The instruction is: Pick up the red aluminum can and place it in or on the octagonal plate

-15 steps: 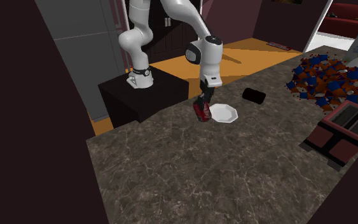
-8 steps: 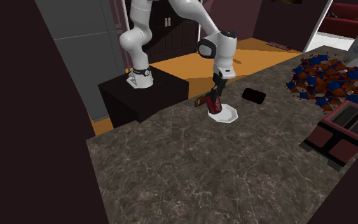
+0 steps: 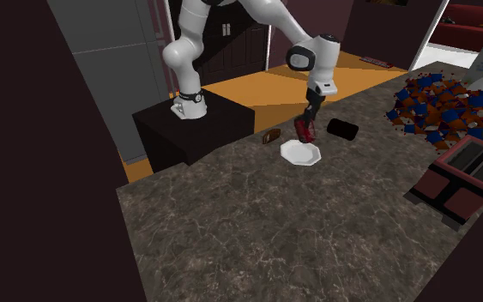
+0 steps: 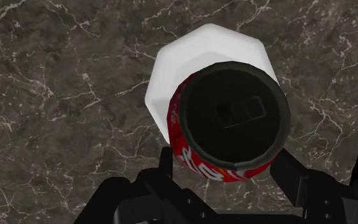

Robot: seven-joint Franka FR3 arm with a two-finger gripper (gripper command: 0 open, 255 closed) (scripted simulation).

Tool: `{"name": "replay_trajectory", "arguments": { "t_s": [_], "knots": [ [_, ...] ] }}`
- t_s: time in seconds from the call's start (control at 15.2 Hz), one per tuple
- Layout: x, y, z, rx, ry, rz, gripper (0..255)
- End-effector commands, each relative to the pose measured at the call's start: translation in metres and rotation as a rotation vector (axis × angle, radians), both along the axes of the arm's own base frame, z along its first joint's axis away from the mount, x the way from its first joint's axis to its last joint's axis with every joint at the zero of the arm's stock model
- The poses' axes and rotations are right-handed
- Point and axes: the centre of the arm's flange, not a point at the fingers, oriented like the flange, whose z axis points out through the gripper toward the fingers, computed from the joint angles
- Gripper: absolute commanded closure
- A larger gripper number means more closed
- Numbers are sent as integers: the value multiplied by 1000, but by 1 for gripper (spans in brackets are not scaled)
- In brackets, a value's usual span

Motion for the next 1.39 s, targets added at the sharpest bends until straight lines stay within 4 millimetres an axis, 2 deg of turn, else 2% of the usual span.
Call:
{"name": "replay_trajectory", "arguments": {
  "t_s": [0.0,1.12,1.32],
  "knots": [
    [6,19,-7,1,-1,-2,255],
    [6,19,-96,1,-1,-2,255],
    [6,19,-101,1,-1,-2,255]
  ]
}}
